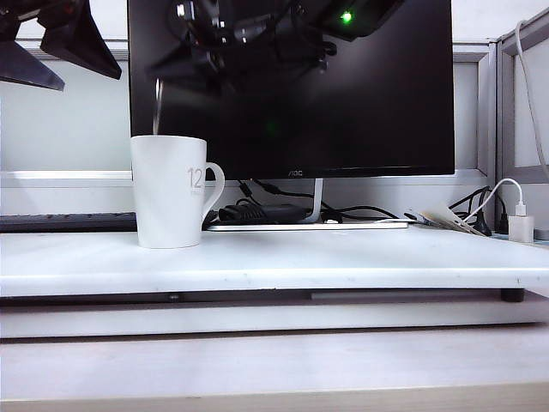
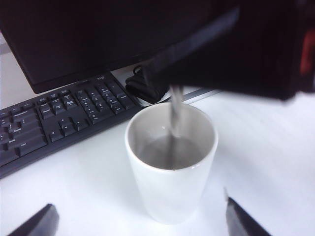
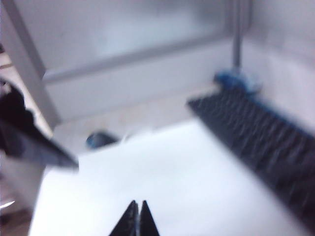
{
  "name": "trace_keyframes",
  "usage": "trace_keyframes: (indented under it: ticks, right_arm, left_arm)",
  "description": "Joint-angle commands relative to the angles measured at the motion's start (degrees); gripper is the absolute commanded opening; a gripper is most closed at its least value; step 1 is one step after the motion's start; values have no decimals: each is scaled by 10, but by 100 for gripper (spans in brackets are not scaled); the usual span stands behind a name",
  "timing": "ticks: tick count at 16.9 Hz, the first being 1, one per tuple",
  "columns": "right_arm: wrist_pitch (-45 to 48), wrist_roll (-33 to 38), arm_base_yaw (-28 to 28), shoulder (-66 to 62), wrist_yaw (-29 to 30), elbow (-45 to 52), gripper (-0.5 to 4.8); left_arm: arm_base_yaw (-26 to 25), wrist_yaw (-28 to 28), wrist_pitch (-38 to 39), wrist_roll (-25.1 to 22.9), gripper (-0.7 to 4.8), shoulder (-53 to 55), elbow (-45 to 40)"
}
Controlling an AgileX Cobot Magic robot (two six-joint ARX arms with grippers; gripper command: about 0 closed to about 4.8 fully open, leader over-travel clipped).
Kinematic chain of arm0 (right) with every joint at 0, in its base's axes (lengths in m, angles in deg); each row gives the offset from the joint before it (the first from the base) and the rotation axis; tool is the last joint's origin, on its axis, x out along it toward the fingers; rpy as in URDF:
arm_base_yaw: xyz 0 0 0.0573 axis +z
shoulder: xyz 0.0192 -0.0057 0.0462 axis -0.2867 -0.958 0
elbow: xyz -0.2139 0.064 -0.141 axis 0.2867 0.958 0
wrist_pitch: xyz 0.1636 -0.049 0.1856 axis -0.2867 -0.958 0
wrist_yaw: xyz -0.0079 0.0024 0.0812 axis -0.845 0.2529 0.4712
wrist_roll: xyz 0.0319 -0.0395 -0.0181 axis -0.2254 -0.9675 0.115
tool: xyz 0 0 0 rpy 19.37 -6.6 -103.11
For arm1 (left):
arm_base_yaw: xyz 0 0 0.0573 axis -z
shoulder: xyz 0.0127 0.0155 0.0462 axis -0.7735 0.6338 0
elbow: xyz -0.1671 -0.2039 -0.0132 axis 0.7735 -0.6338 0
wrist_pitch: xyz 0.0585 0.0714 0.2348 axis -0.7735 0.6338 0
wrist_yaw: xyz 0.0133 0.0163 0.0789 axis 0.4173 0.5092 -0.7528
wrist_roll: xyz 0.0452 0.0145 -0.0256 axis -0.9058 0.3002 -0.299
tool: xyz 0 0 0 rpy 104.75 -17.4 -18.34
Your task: Pick up a spoon and stir the liquid in the cup.
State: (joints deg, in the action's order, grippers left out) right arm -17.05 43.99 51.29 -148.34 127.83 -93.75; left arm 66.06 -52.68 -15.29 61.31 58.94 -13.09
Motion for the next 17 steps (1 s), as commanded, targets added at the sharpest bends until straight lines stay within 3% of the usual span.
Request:
trace_keyframes:
  ticks: [1,4,6,8,11,13,15,17]
  right_arm:
    - [-81,-4,-2,4,-45,-2,-6]
    - [-64,-9,-2,3,-130,-2,-6]
    - [-7,-9,-2,3,-148,-2,-6]
    - [33,-9,-2,3,-104,-2,-6]
    - [31,3,-2,4,19,-3,-6]
    - [-17,2,-1,5,28,-3,-6]
    - [-68,2,-1,5,7,-3,-6]
    - [-102,-4,-1,5,-75,-3,-6]
  left_arm:
    - [-1,2,0,0,466,-1,5]
    - [-1,2,6,0,466,-1,5]
    - [-1,2,7,0,466,-1,5]
    - [-1,2,7,-1,466,-1,5]
    - [-1,2,7,-1,466,-1,5]
    - [-1,2,7,-1,466,-1,5]
    - [-1,2,7,-1,466,-1,5]
    - [-1,2,7,-1,466,-1,5]
